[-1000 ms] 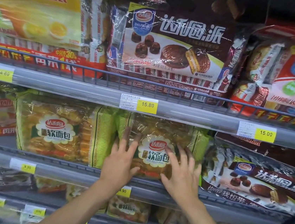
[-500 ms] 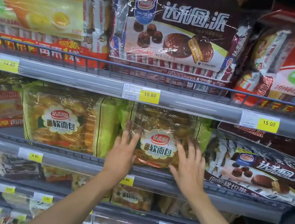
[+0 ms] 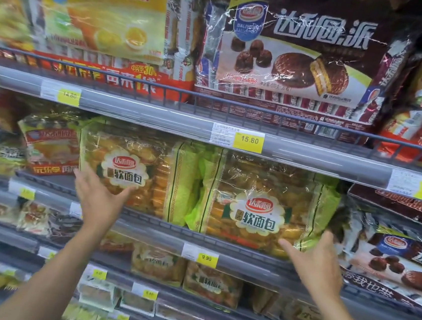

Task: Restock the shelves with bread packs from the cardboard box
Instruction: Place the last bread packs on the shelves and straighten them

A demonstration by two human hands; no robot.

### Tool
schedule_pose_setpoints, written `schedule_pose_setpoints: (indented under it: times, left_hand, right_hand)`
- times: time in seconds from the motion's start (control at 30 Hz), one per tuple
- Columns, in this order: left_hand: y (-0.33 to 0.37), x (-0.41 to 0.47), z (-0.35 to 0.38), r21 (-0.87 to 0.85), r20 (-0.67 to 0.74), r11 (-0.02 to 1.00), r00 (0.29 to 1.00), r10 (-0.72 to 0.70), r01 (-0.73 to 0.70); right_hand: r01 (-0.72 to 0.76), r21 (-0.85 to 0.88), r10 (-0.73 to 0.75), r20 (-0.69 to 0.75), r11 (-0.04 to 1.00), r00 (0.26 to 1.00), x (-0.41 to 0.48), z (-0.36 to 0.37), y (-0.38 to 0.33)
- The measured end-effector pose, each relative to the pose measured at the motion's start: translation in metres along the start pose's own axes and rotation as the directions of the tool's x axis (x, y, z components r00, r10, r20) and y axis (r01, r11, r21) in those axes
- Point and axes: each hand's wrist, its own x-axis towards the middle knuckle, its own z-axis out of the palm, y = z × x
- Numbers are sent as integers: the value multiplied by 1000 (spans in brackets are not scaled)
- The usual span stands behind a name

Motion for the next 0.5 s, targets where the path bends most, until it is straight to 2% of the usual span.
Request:
schedule_pose_setpoints:
  times: [0.07,0.13,0.23,0.37,0.5]
  left_hand:
    - [-15,25,-5,-45,93,993,990,-105,109]
    - [-24,43,-8,-75,164,989,980,-115,128]
    - [-25,47,-10,-90,197,993,978,-62,81]
    - [-28,36,-10,35,232,999,973,22,-31]
    - [-39,40,-18,3,279,998,959,55,-58]
  right_hand:
    - [-42,6,42,1,999,999,2,1,-3]
    - [-71,3,71,-8,997,997,4,3,-4]
    - [-92,1,92,-46,996,995,3,8,-10]
    - [-115,21,116,-73,993,991,1,15,-16]
    - [-120,17,120,-40,993,992,1,14,-18]
